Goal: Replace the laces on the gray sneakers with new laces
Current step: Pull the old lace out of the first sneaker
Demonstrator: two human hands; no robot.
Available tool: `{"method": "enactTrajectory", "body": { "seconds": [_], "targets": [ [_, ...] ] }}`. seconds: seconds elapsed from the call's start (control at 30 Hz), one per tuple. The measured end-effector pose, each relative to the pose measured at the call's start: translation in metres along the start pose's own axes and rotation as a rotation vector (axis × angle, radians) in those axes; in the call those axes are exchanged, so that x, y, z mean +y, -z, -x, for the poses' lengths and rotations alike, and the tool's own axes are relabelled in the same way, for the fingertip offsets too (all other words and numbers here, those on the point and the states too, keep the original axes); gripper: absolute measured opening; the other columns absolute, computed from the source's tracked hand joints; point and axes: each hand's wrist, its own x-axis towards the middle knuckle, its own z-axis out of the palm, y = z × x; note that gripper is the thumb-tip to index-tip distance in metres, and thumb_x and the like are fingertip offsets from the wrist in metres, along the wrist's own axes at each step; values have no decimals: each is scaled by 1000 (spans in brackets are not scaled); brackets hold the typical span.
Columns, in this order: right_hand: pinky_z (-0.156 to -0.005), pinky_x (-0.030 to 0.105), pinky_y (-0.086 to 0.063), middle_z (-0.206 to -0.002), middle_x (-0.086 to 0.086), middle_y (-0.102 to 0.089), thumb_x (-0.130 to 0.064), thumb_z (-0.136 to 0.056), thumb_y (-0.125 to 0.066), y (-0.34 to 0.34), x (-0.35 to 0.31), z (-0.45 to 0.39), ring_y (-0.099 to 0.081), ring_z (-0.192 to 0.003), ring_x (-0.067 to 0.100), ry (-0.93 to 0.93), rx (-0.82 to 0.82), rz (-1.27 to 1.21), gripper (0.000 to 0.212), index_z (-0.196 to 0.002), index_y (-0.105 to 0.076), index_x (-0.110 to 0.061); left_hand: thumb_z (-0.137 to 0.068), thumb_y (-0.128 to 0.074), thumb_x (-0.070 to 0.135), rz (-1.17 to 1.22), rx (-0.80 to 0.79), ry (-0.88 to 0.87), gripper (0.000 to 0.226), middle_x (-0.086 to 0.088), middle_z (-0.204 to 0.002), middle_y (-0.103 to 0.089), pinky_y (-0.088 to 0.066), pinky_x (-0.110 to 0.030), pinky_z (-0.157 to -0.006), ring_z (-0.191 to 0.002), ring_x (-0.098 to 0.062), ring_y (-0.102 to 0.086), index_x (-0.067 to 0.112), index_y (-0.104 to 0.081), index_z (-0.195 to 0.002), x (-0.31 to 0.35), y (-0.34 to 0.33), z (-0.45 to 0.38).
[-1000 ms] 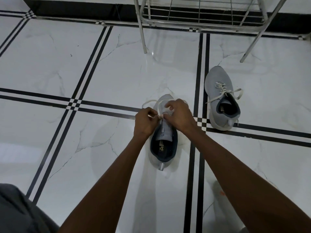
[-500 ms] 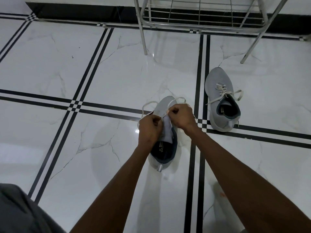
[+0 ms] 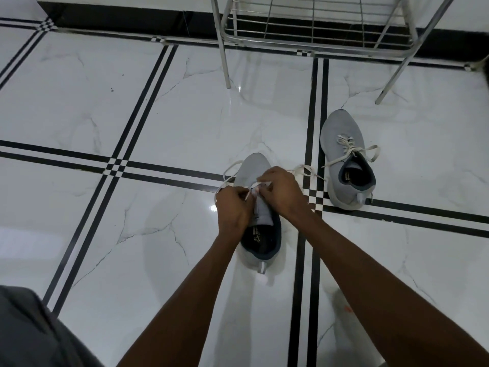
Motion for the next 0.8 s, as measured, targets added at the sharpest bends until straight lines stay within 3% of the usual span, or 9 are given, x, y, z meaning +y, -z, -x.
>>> {"method": "enactTrajectory", "body": {
  "seconds": [0.1, 0.17, 0.3, 0.37, 0.47, 0.57, 0.63, 0.73, 0.8],
  "targets": [
    [-94, 40, -44, -112, 15, -63, -13, -90, -67, -11, -6, -10, -59, -109, 28, -43, -119, 105, 19, -101, -77, -1, -97, -65, 17, -4, 5, -17, 21, -15, -89, -78, -37, 5, -63, -68, -9, -59, 2, -80, -96, -3, -2, -2],
    [-81, 40, -50, -100, 10, -62, -13, -89, -63, -9, -7, -15, -61, -97, 24, 11, -134, 221, 16, -92, -77, -6, -98, -64, 19, 7, 26, -17, 23, -14, -90, -78, -40, 3, -63, -70, -11, -60, 2, -80, -96, -7, -2, -3],
    [-73, 38, -50, -100, 10, -60, -11, -92, -56, -6, -6, -17, -60, -91, 26, 53, -175, 377, 15, -95, -70, -6, -97, -64, 20, 13, 22, -44, 22, -12, -88, -78, -50, -11, -72, -68, -13, -62, 7, -81, -95, -6, -1, -3],
    [-75, 42, -50, -105, 15, -57, -7, -93, -56, -8, -2, -18, -57, -97, 31, 96, -218, 442, 9, -97, -62, -3, -97, -66, 20, 23, 15, -42, 19, -10, -90, -79, -41, 0, -70, -67, -5, -59, 9, -81, -100, -3, 0, -1],
    [-88, 38, -44, -115, 19, -53, -3, -94, -51, -6, -9, -25, -51, -110, 33, 91, -318, 552, 14, -106, -58, 0, -96, -67, 19, 44, 28, -41, 18, -9, -87, -79, -40, 3, -68, -64, 1, -57, 8, -81, -98, -1, -1, 2],
    [-91, 26, -40, -113, 20, -56, 2, -93, -48, 12, 2, -31, -53, -108, 32, -25, -258, 591, 21, -111, -58, 6, -95, -67, 17, 59, 42, -19, 17, -5, -80, -76, -48, -6, -70, -70, -10, -64, 7, -81, -93, -3, 2, 2],
    [-84, 16, -41, -99, 19, -58, 3, -94, -44, 27, 33, -30, -56, -94, 29, -183, -158, 531, 19, -104, -60, 4, -93, -67, 16, 53, 47, -10, 18, 1, -70, -68, -56, -26, -74, -70, -14, -64, 5, -81, -89, -6, 4, -1],
    [-90, 33, -40, -112, 23, -58, -1, -89, -56, 34, 47, -22, -56, -105, 32, -217, -32, 348, 9, -95, -62, -1, -92, -67, 15, 52, 34, -20, 18, 5, -69, -64, -57, -30, -74, -69, -13, -62, 3, -80, -88, -6, 5, -1],
    [-94, 37, -44, -118, 18, -58, -11, -86, -68, 26, 30, -16, -54, -108, 29, -86, 24, 162, 30, -114, -66, 1, -92, -67, 15, 66, 32, -26, 17, -1, -73, -72, -52, -17, -71, -71, -15, -67, 6, -81, -91, -5, 4, -1]
  ]
}}
